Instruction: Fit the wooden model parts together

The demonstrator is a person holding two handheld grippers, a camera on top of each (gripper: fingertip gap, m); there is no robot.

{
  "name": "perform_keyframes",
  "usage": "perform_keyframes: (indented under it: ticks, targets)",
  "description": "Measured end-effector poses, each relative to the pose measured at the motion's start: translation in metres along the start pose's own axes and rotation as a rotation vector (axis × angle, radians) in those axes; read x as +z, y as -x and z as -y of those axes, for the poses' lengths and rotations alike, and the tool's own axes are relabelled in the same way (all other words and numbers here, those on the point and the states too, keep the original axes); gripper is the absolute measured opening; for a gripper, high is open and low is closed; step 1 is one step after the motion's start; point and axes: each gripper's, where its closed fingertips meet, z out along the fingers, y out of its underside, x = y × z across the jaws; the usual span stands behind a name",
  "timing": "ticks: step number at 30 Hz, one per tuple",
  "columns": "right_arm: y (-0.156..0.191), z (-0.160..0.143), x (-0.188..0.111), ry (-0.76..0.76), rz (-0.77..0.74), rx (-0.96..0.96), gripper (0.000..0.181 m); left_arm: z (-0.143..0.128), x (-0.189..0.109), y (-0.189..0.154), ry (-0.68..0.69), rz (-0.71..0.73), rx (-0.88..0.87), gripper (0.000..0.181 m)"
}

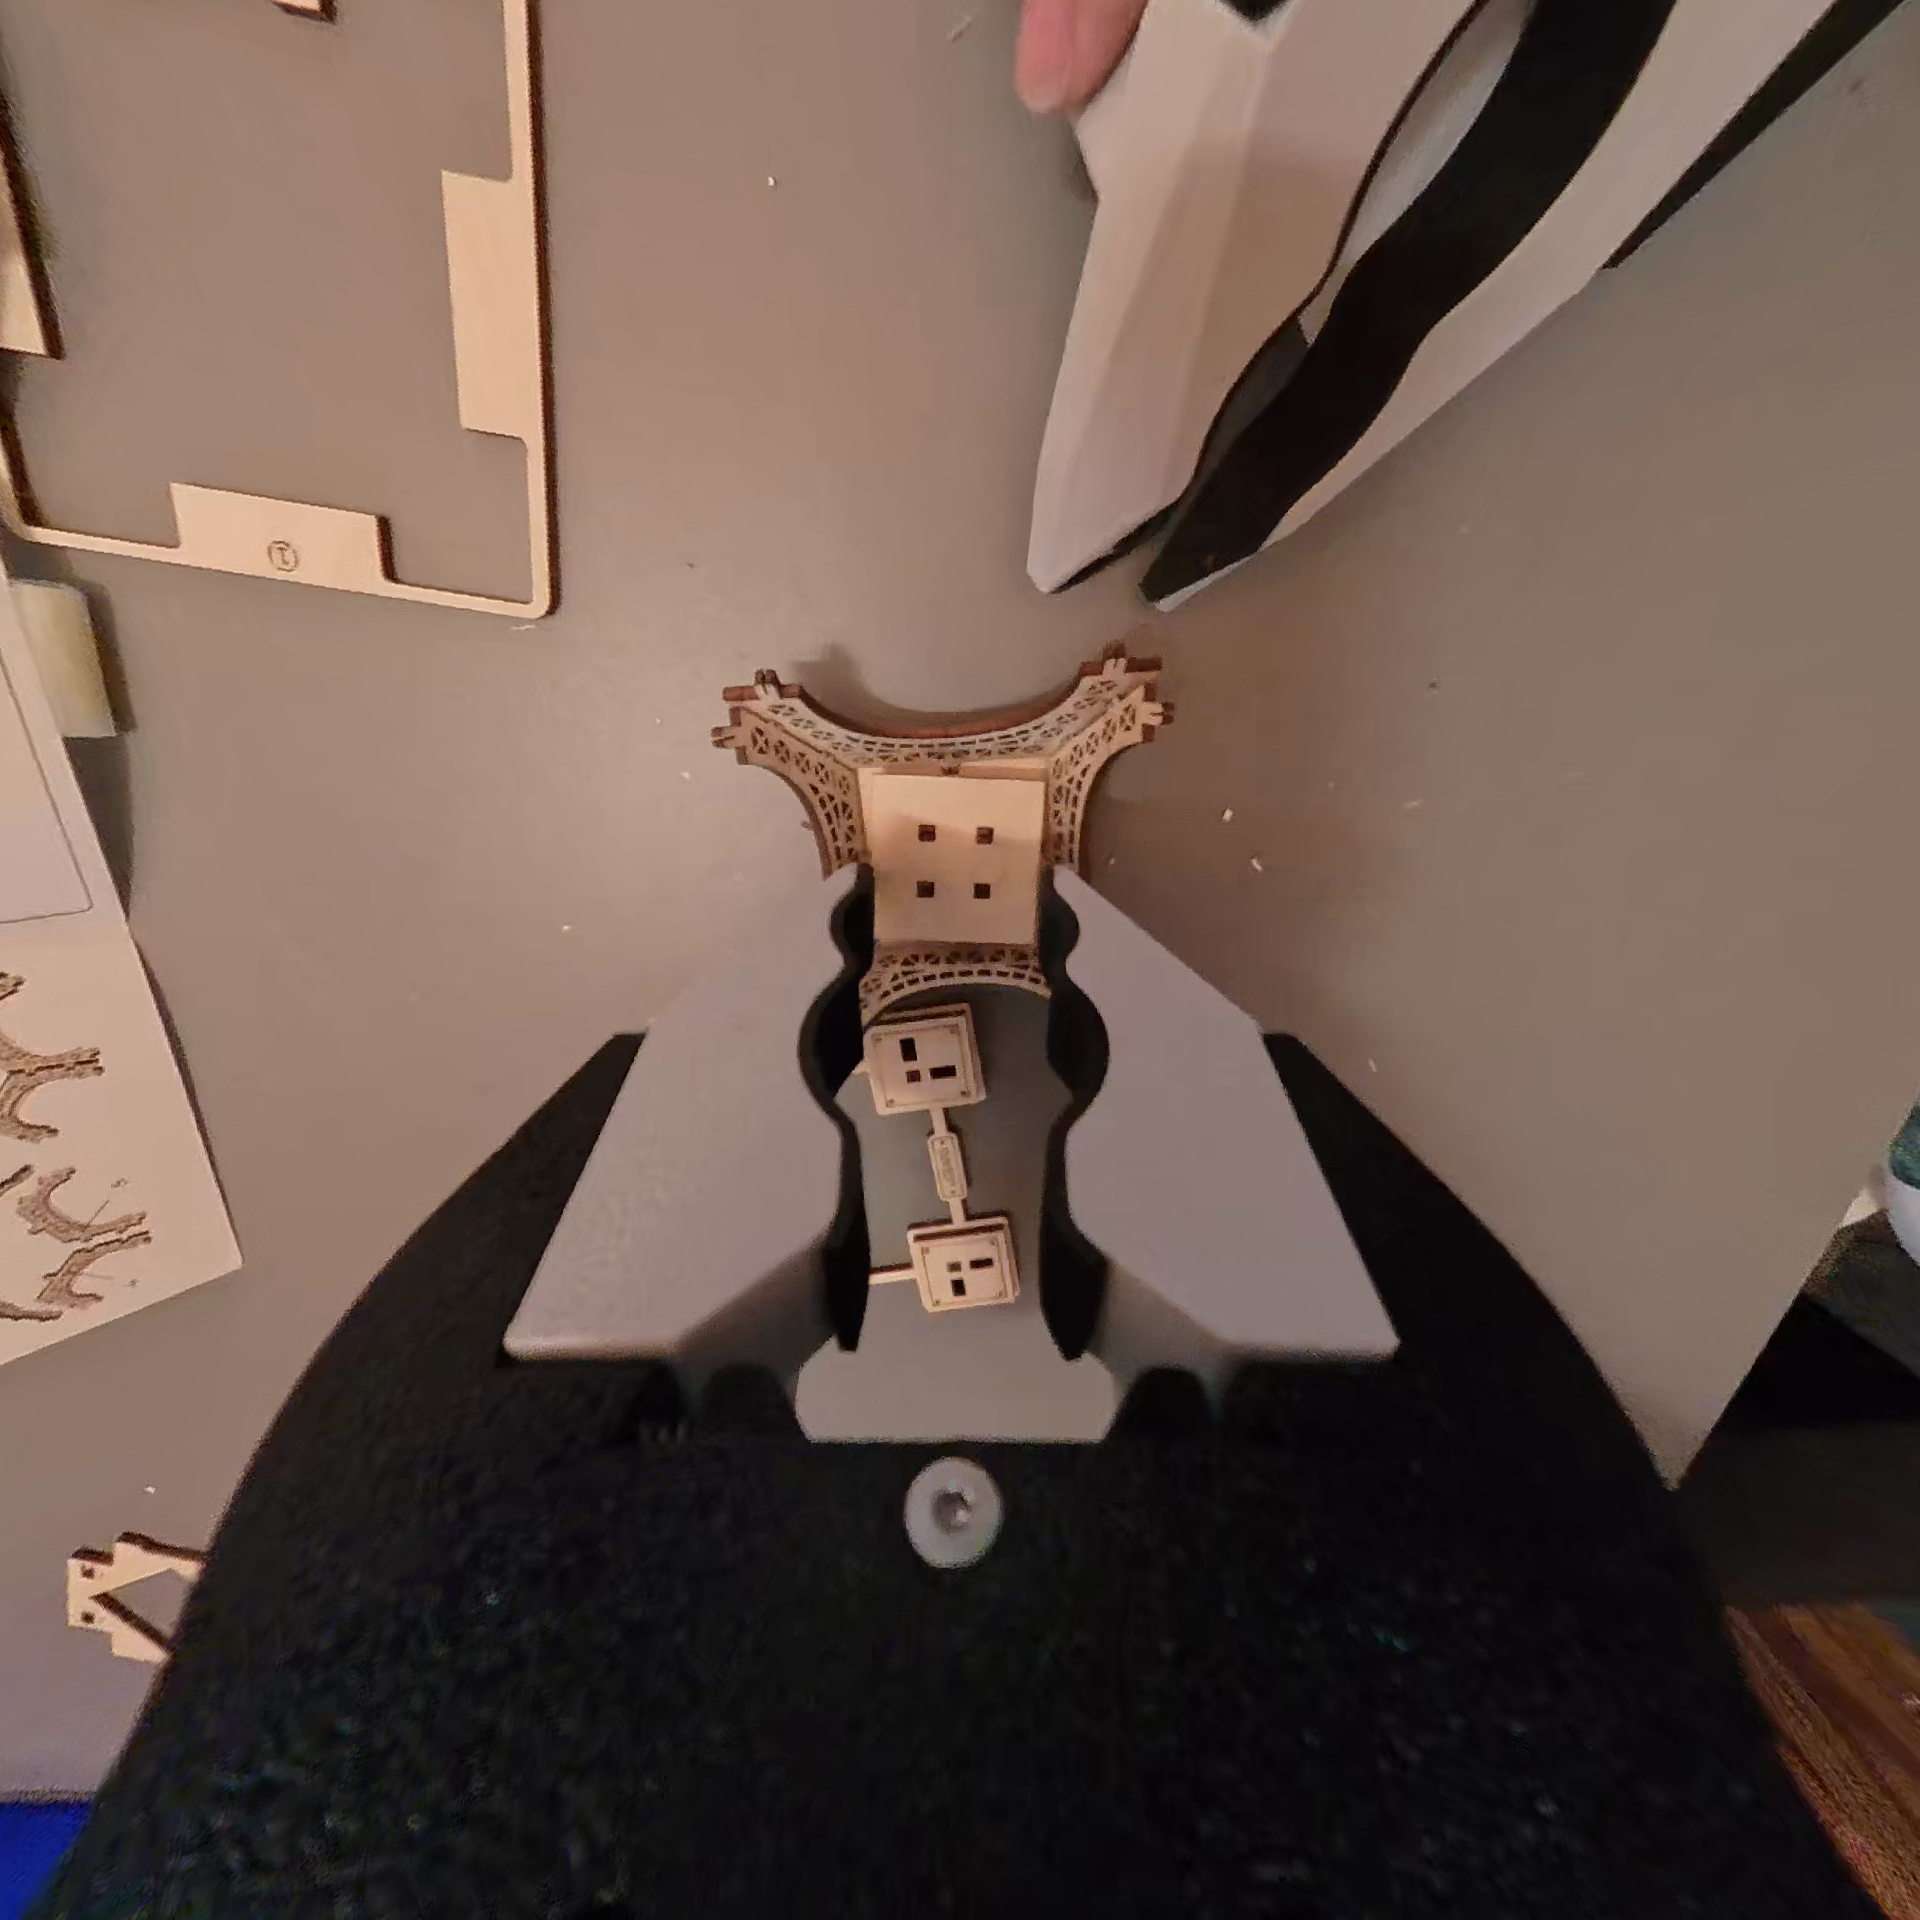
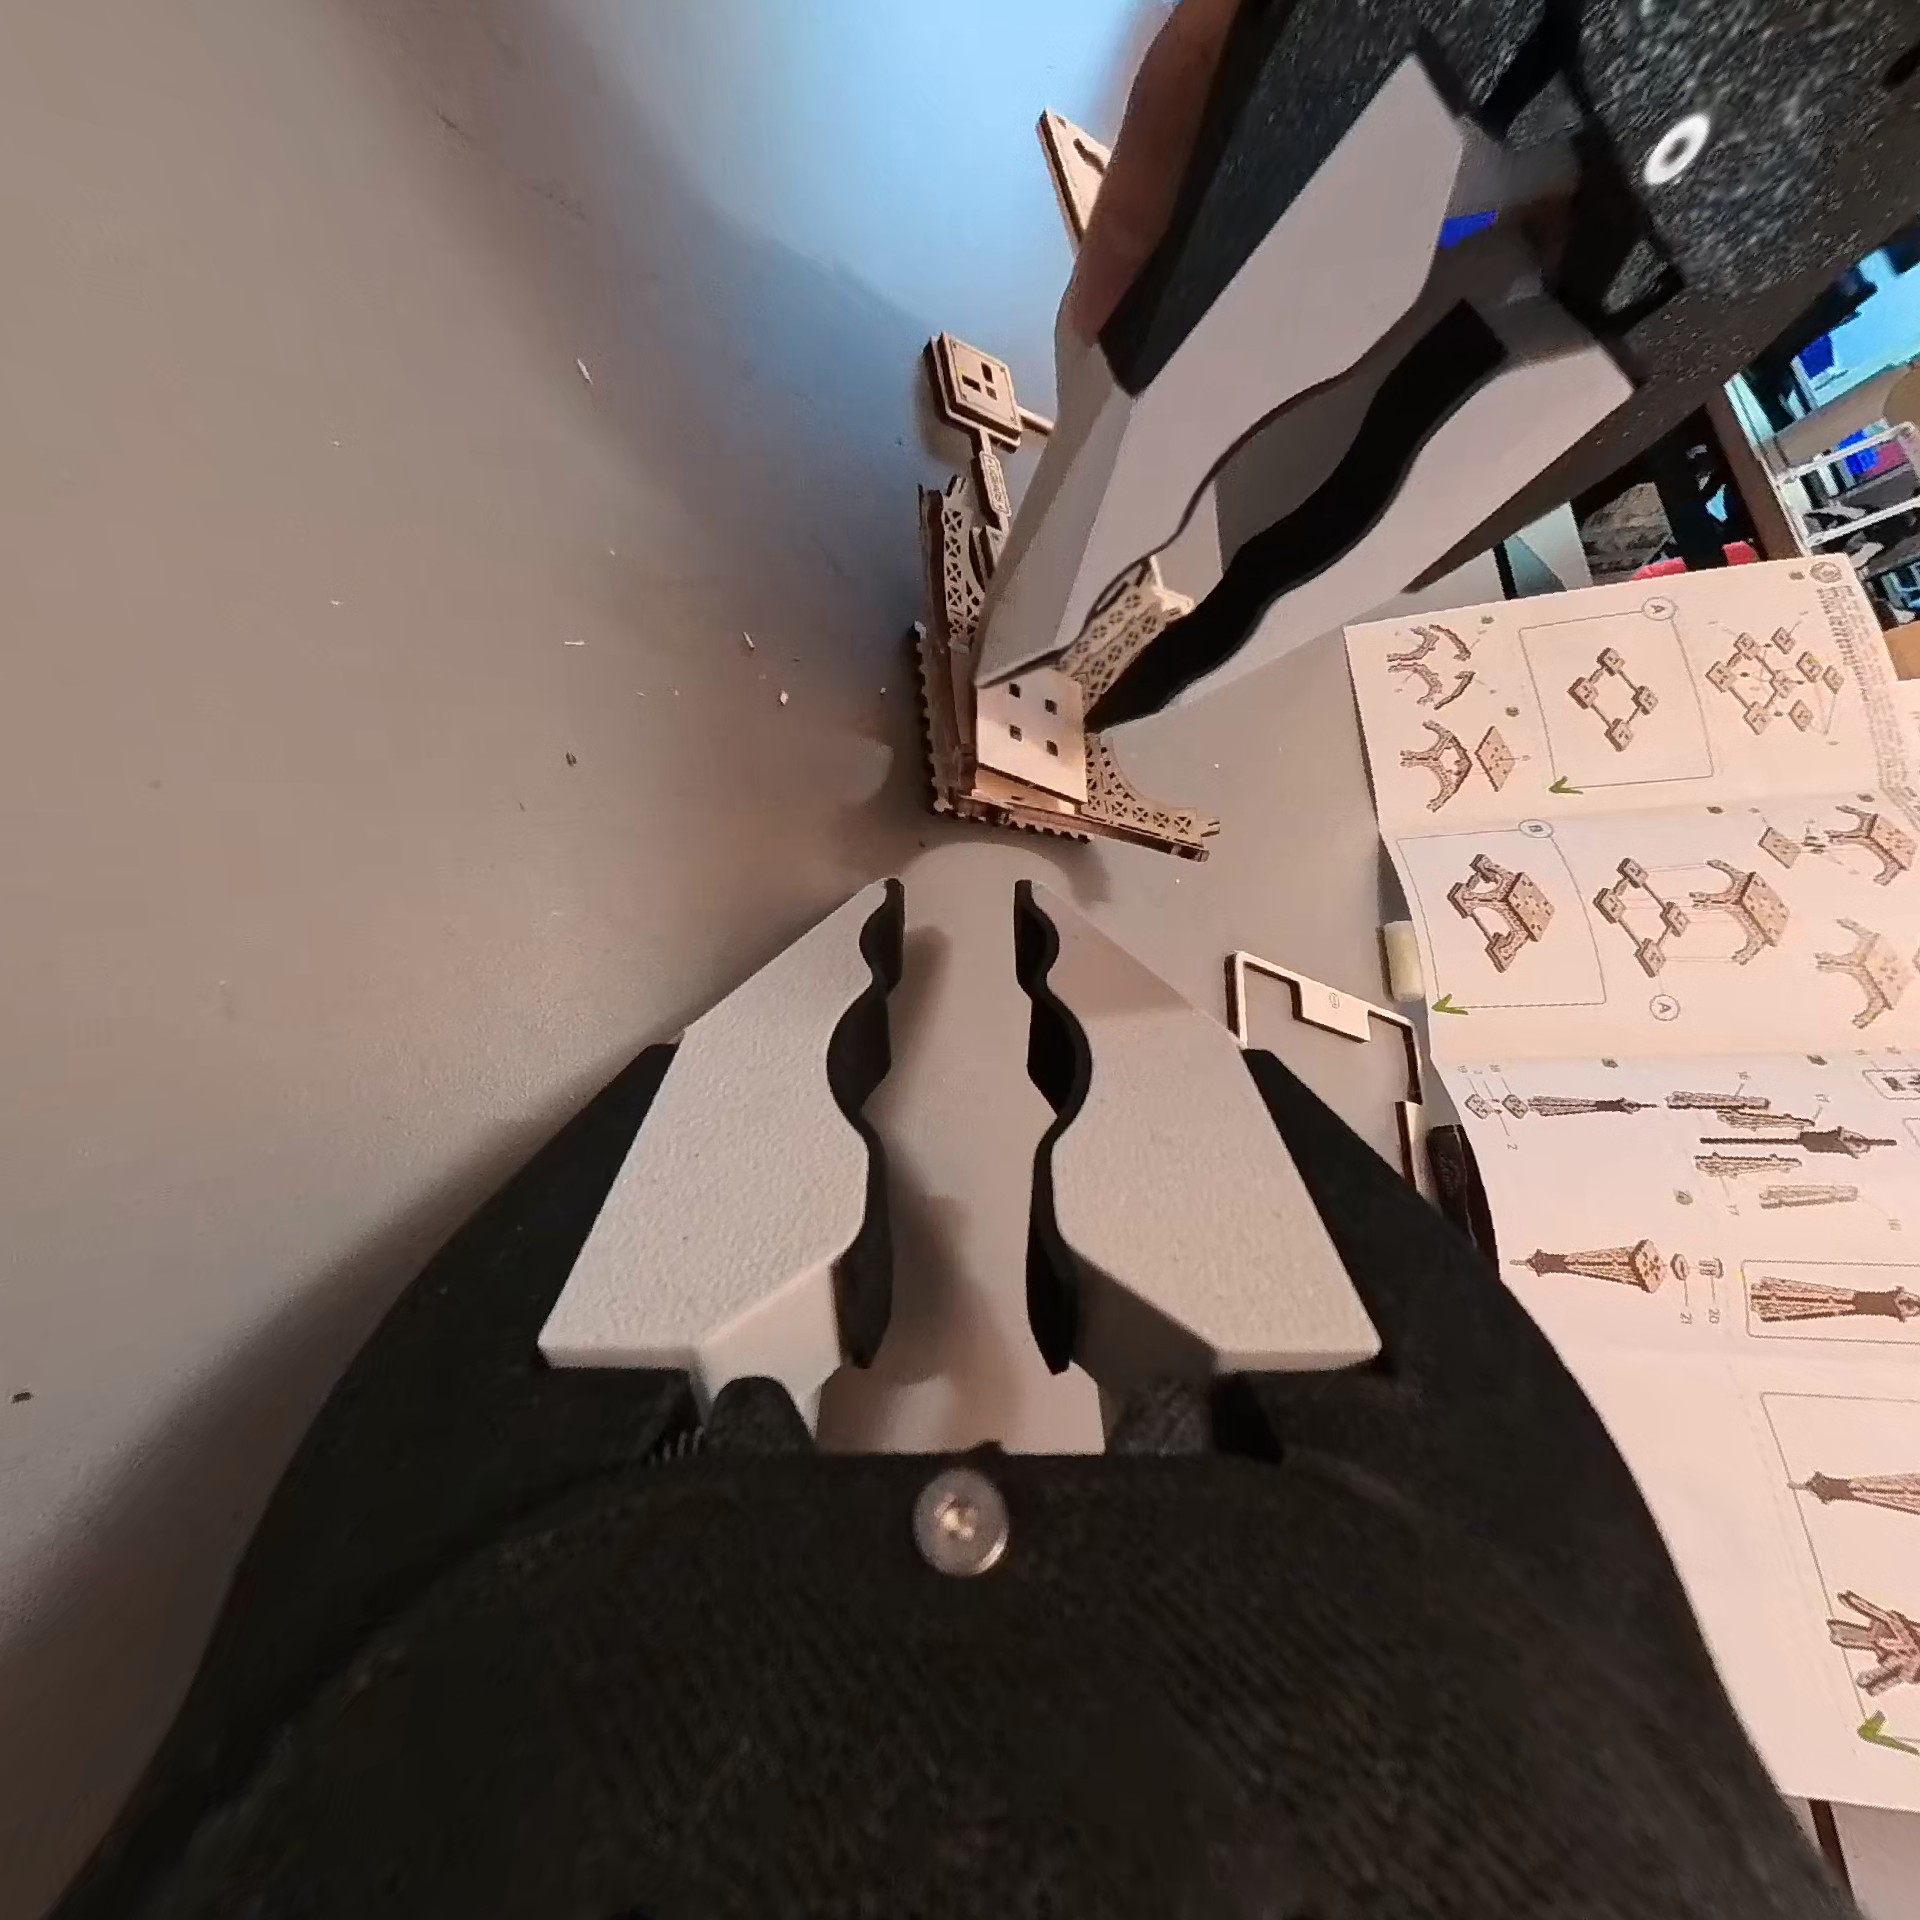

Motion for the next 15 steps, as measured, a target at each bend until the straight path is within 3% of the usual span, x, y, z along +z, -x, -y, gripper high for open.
perform_keyframes:
  ticks: [15]
  targets:
    - [-0.0002,0.0003,-0.0003,-0.005,0.001,0.003,0.018,0.0042,-0.0003,-0.0026,0.009,0.003,0.059,0.032]
